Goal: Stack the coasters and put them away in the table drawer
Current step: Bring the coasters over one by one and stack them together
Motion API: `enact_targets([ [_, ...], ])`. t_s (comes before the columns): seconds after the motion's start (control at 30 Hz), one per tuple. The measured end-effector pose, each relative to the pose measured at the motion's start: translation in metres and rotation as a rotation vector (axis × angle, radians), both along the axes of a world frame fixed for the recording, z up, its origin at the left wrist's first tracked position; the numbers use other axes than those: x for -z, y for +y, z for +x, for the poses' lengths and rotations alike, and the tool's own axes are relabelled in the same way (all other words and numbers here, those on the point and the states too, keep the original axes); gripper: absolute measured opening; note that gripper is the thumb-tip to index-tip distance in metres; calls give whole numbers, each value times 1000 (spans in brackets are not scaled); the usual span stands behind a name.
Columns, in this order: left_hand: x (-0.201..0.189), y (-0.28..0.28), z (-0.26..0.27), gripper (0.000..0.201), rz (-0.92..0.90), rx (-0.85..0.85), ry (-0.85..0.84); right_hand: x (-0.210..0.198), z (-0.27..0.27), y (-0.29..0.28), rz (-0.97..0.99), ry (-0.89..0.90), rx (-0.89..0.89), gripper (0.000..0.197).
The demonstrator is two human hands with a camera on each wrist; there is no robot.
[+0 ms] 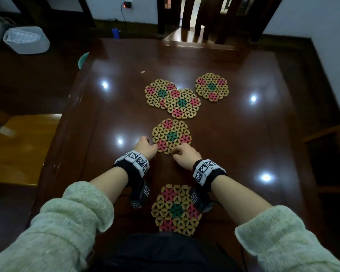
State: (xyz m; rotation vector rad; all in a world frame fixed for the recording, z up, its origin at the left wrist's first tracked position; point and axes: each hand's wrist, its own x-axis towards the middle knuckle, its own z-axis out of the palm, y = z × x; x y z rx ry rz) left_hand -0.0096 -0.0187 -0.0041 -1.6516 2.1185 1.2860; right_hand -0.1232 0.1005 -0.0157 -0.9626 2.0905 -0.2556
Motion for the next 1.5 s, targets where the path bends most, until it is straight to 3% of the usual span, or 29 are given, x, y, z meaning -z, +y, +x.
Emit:
enact_targets([
  [0.07,1,1,-3,21,-10,59,-44,-1,0,2,-12,-118,60,27],
  [0.2,3,3,-5,30,18,67,-95,-2,-5,6,25,-281,149,28],
  [0.3,2,5,-7,36,137,-24,-69,2,-6,12,28,-286,174,27],
  [0.4,1,8,-11,28,202,-79,-28,3,-6,17,7,-282,197,27],
  [0.6,8,21,-13,24,166,17,48,2,-3,26,-36,-280,234,24],
  [0.77,-4,30,-9,6,267,-45,262,2,-15,53,-75,-191,560,27],
  [0.93,-29,42,2,9,391,20,361,-6,-18,84,-214,-235,785,53],
  [1.03,-38,53,15,8,481,97,356,-17,-9,98,-247,-297,814,50],
  [1.17,-44,67,36,12,472,128,358,-30,10,120,-226,-312,803,47],
  [1.3,-44,76,57,11,449,104,365,-34,30,139,-236,-318,785,23],
  [1.5,-39,95,82,16,404,-105,451,-34,53,153,-313,-393,755,14],
])
